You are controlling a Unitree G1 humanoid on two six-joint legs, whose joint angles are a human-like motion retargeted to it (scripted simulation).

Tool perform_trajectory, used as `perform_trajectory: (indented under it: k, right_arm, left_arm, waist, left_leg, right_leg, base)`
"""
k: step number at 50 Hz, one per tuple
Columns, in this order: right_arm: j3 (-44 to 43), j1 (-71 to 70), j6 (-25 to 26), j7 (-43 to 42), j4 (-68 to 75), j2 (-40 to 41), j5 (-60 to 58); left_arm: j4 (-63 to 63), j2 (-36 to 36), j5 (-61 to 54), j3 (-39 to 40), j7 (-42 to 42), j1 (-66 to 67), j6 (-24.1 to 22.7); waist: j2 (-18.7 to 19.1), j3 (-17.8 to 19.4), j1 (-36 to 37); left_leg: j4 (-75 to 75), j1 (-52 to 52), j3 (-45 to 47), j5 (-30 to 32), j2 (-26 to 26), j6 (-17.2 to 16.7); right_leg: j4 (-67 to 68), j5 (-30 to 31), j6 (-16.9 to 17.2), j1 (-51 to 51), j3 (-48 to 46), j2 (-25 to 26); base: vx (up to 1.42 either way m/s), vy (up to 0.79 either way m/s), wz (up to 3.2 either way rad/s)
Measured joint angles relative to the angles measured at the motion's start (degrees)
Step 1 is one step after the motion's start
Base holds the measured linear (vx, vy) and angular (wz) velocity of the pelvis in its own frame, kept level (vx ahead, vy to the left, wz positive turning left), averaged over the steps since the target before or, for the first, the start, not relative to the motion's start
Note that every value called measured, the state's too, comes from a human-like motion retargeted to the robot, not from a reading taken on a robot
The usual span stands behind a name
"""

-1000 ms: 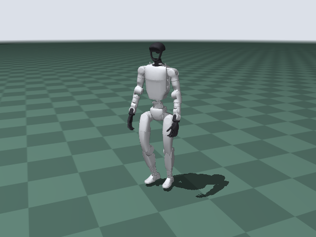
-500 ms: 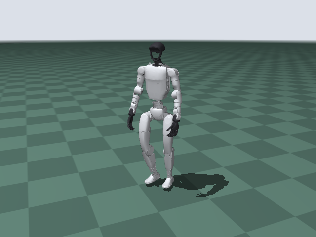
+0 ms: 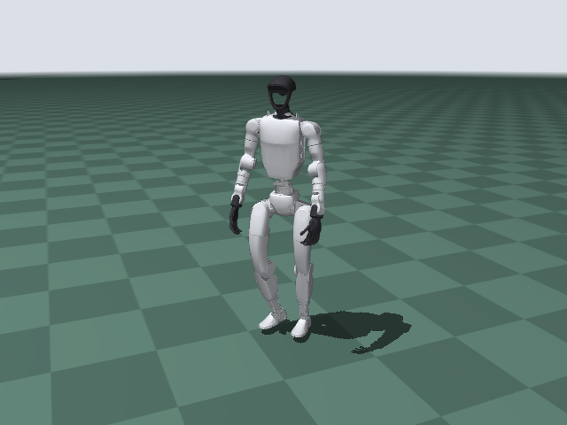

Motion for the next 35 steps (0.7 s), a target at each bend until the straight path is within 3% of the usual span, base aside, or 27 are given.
perform_trajectory:
  k: [14,22,25,27,30,35]
  right_arm:
    - [3.67,1.66,-1.25,-1.06,-3.13,-0.26,-0.74]
    - [5.23,-0.55,-1.74,-1.90,-6.05,0.54,-3.46]
    - [6.17,-1.08,-1.53,-2.15,-5.74,0.49,-5.59]
    - [6.88,-3.04,-1.25,-3.06,-5.43,0.22,-7.13]
    - [7.73,-7.83,-1.12,-5.88,-5.24,0.14,-9.08]
    - [8.08,-17.10,-2.72,-10.55,-7.97,-0.14,-8.48]
  left_arm:
    - [-2.90,0.01,0.10,-3.16,3.17,3.08,-1.24]
    - [-5.10,-0.61,0.76,-3.74,6.15,5.35,-1.55]
    - [-5.55,-1.45,0.95,-3.85,7.20,6.83,-1.66]
    - [-5.53,-2.15,1.47,-4.45,7.79,8.12,-1.85]
    - [-4.89,-3.80,2.25,-6.05,8.26,11.95,-2.22]
    - [-6.40,-4.13,2.24,-10.74,4.98,22.24,-4.08]
  waist:
    - [-0.80,0.42,-0.98]
    - [-1.97,0.79,-1.04]
    - [-1.59,1.99,0.07]
    - [-1.53,3.27,1.21]
    - [-0.15,5.06,4.88]
    - [0.25,3.88,9.22]
  left_leg:
    - [0.23,-0.79,0.00,-1.68,-0.67,0.15]
    - [13.44,-4.62,0.05,-10.17,-1.64,2.09]
    - [29.86,-10.29,5.87,-15.27,1.45,3.25]
    - [45.45,-15.79,11.85,-19.21,7.10,6.98]
    - [62.87,-25.57,11.88,-19.58,11.14,8.24]
    - [56.90,-37.81,11.65,-15.45,11.69,6.03]
  right_leg:
    - [6.53,-3.52,0.14,-3.44,-0.80,-1.75]
    - [15.79,-8.39,-0.21,-6.42,2.02,-3.11]
    - [19.34,-12.00,-1.12,-5.78,2.60,-2.88]
    - [22.52,-14.99,-1.60,-5.29,3.09,-3.34]
    - [26.07,-17.42,-1.54,-4.37,5.40,-2.45]
    - [20.24,-9.38,2.04,-1.88,10.12,-3.74]
  base:
    - [0.04,-0.01,0.02]
    - [0.19,-0.01,-0.01]
    - [0.29,0.06,0.14]
    - [0.36,0.09,0.13]
    - [0.45,0.12,-0.39]
    - [0.64,0.21,-0.16]
